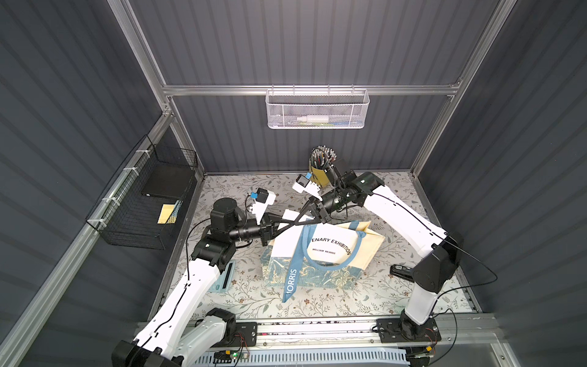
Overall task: Put away the canvas bag
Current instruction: Press the canvas bag at the center of the board.
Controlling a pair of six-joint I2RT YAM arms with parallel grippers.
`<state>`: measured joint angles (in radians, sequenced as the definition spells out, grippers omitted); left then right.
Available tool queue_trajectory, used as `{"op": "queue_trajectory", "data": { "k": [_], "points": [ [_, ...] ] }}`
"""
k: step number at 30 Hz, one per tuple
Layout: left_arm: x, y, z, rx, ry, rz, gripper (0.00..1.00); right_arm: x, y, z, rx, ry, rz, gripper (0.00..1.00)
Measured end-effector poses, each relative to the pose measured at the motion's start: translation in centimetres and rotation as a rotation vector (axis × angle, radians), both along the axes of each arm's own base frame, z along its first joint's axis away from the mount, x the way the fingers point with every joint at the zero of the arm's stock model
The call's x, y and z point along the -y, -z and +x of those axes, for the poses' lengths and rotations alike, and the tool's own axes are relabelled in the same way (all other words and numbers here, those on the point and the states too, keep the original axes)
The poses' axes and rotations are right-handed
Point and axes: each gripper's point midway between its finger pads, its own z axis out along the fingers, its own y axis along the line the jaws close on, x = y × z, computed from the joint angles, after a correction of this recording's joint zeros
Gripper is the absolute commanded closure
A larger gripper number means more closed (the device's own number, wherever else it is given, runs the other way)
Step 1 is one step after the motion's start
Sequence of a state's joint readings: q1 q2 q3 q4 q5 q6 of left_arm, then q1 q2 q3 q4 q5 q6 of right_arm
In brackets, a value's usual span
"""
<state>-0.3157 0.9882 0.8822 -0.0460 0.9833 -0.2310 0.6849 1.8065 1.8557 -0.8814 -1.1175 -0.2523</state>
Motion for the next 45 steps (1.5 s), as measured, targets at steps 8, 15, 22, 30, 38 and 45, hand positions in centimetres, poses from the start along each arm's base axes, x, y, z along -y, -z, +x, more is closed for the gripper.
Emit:
{"op": "queue_trajectory", "data": {
  "k": [8,15,22,30,38,45],
  "points": [
    [-0.3,2.7,-0.3,-0.060,-0.013,0.032,0.89,2.3,-2.3,3.1,-0.012,0.135,0.082,1.00],
    [-0.4,2.6,-0.6,-0.046,-0.012,0.032,0.72,2.4,-3.0,3.8,-0.013,0.149,0.105,1.00],
    [-0.4,3.9,-1.0,-0.084,-0.011,0.051,0.70,3.1,-3.6,4.9,0.007,0.178,0.117,1.00],
    [-0.5,4.5,-1.1,-0.104,-0.017,0.065,0.56,4.0,-4.0,5.9,0.015,0.205,0.126,1.00],
    [-0.7,7.1,-1.8,-0.185,-0.017,0.097,0.83,5.8,-4.7,8.0,0.052,0.272,0.144,1.00],
    [-0.9,7.2,-1.4,-0.177,-0.045,0.107,1.00,6.0,-5.5,7.3,0.053,0.251,0.171,1.00]
  ]
}}
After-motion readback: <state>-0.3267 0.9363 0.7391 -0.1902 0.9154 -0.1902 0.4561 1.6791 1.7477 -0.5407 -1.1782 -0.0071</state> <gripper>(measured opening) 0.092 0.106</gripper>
